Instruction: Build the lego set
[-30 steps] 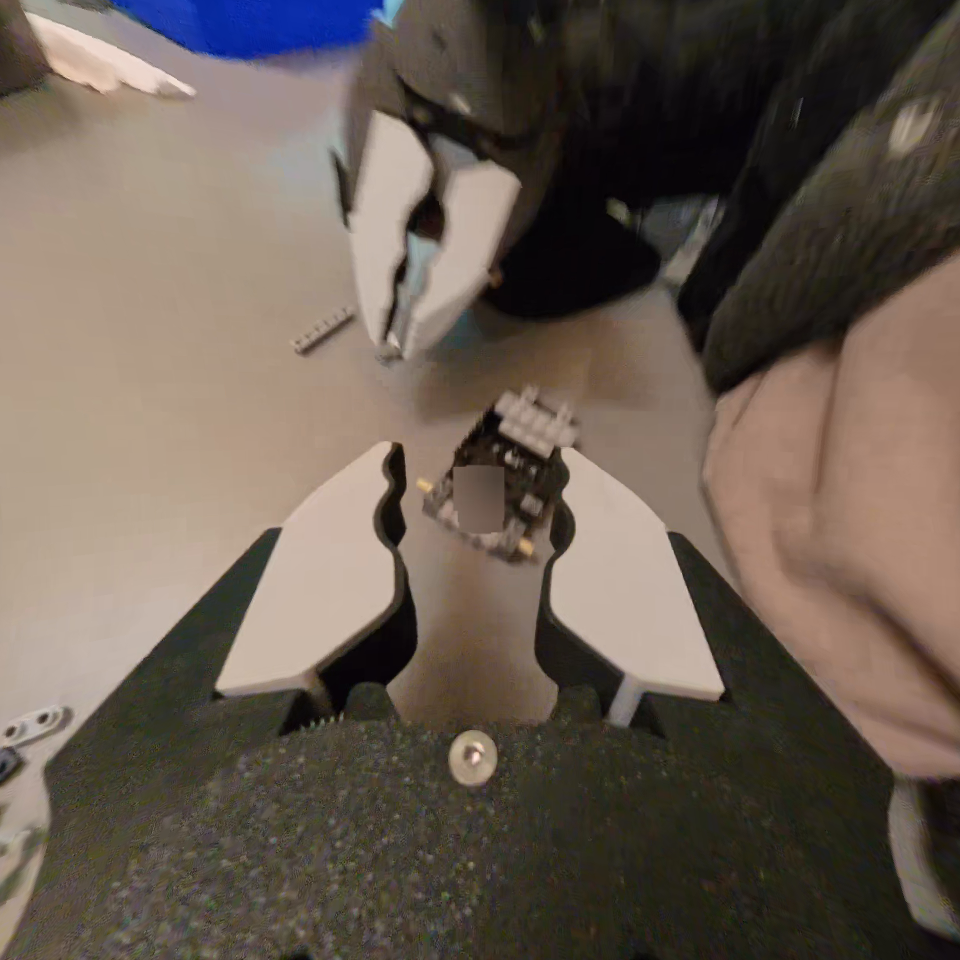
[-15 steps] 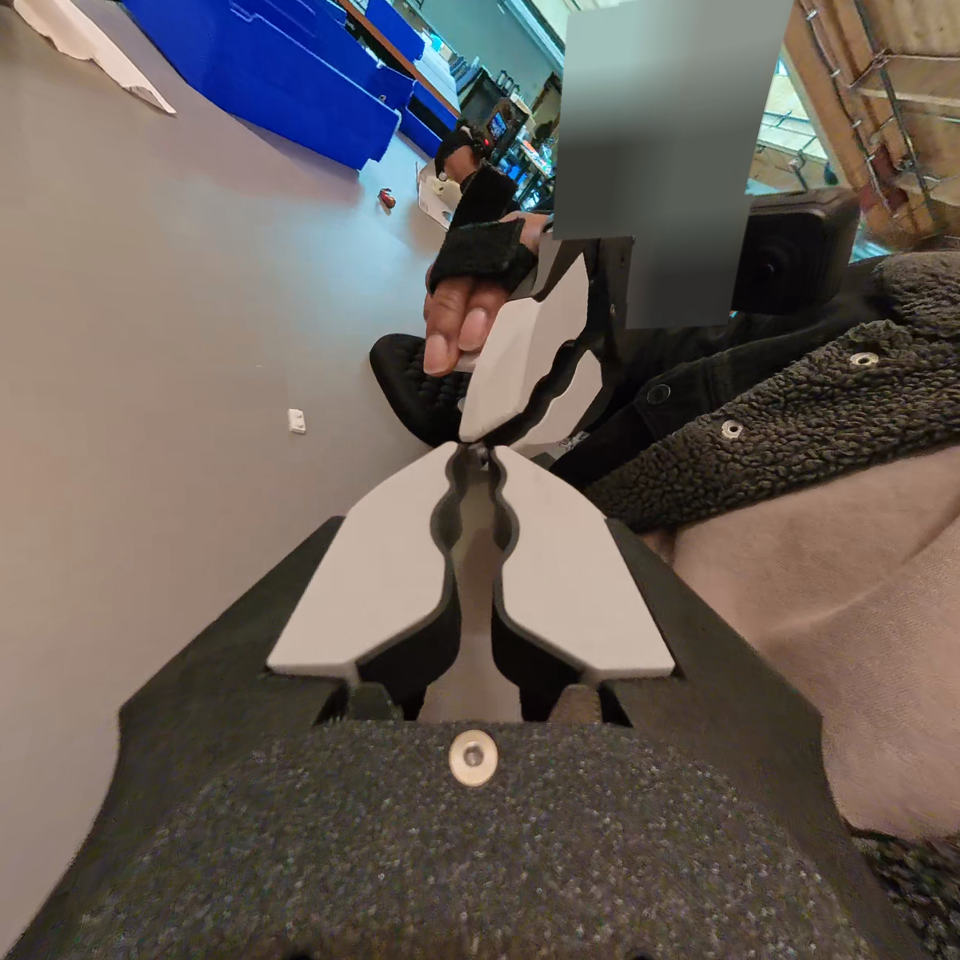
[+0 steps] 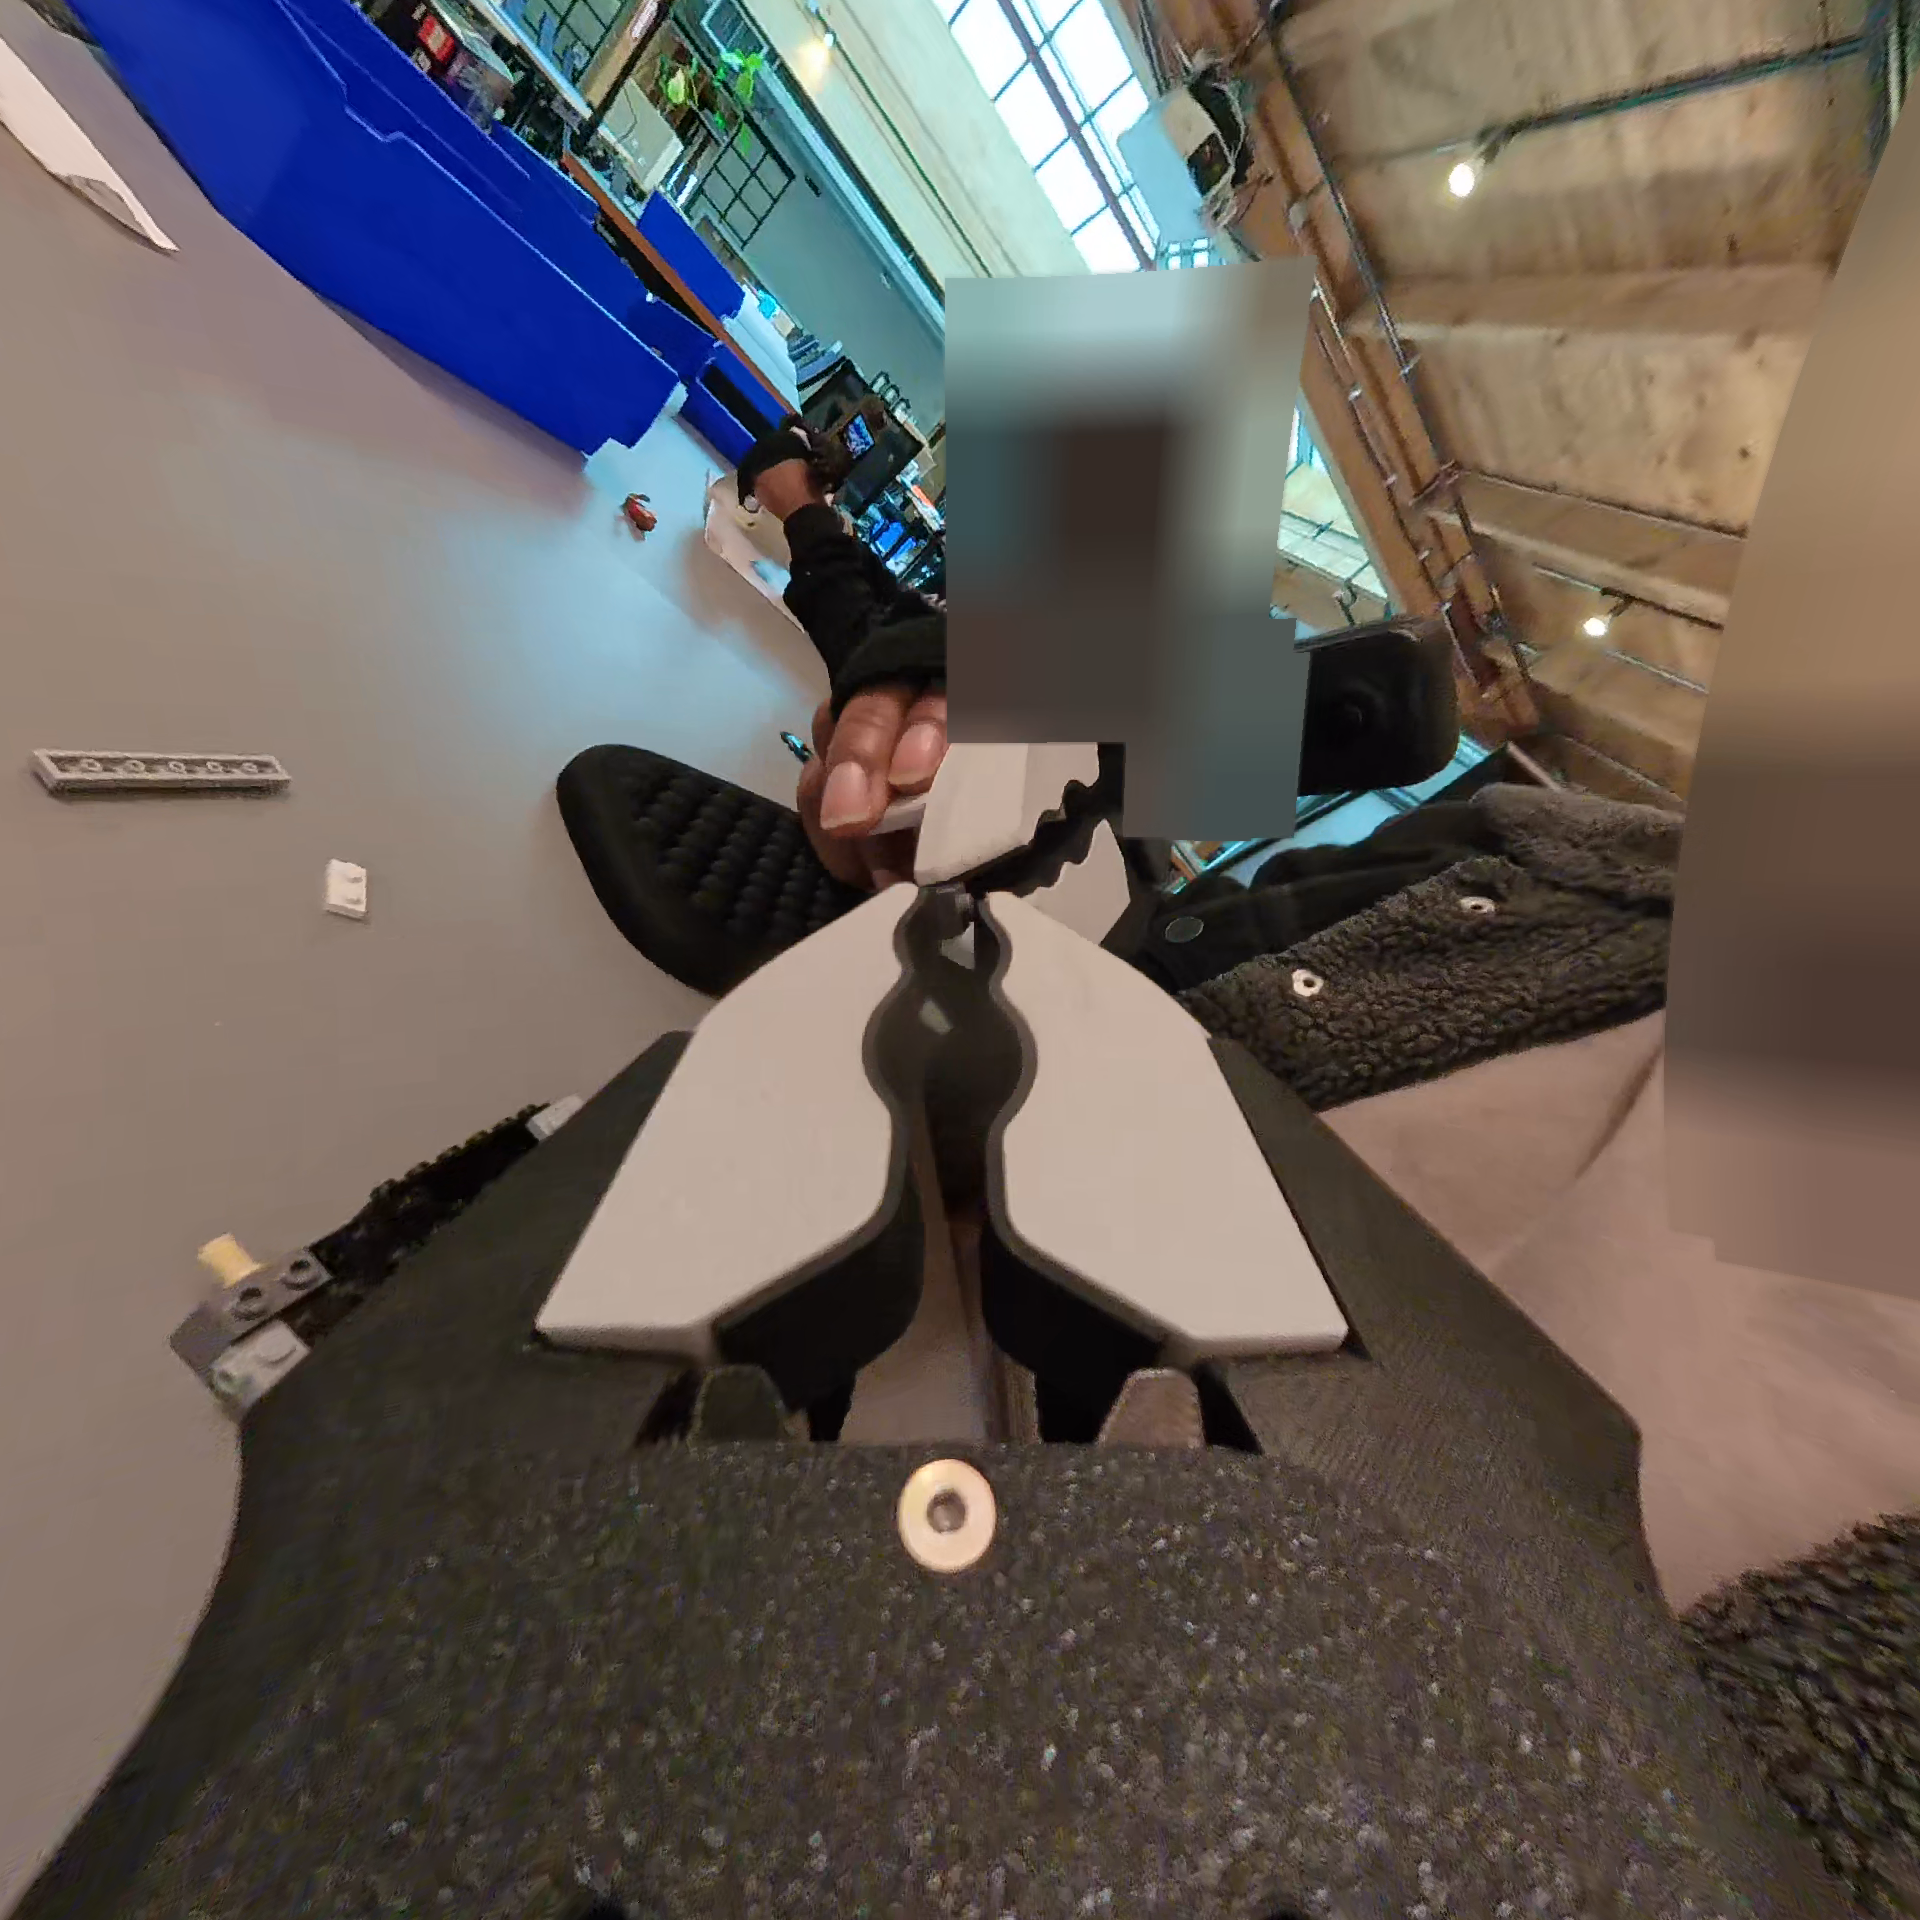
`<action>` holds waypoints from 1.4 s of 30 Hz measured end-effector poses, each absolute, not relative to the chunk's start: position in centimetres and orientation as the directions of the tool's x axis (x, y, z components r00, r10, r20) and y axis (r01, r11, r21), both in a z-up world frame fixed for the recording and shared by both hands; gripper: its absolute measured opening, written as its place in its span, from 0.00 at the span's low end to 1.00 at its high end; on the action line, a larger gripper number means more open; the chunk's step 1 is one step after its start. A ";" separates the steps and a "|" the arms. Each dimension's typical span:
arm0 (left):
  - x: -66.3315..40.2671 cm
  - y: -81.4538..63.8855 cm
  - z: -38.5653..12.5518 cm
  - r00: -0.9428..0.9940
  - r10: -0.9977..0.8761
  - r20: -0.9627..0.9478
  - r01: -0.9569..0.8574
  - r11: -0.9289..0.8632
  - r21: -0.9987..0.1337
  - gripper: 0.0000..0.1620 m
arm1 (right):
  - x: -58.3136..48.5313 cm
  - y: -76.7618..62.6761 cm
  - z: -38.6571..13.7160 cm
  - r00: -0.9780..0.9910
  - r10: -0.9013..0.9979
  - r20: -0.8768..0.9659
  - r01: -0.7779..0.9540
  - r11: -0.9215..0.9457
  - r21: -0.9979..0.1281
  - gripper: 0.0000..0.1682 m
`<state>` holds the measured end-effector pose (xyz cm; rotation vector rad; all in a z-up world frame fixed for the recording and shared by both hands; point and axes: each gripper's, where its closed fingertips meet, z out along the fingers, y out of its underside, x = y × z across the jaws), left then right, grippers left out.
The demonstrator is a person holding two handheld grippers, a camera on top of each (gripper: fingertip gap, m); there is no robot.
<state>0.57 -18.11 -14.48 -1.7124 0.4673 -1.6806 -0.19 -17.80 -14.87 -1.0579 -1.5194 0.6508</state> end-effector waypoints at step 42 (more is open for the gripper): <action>0.5 -17.7 -15.8 0.152 -0.571 0.807 0.248 -0.768 -0.590 0.02 | -0.4 -17.0 -16.2 0.328 0.861 0.389 0.300 0.295 -0.907 0.04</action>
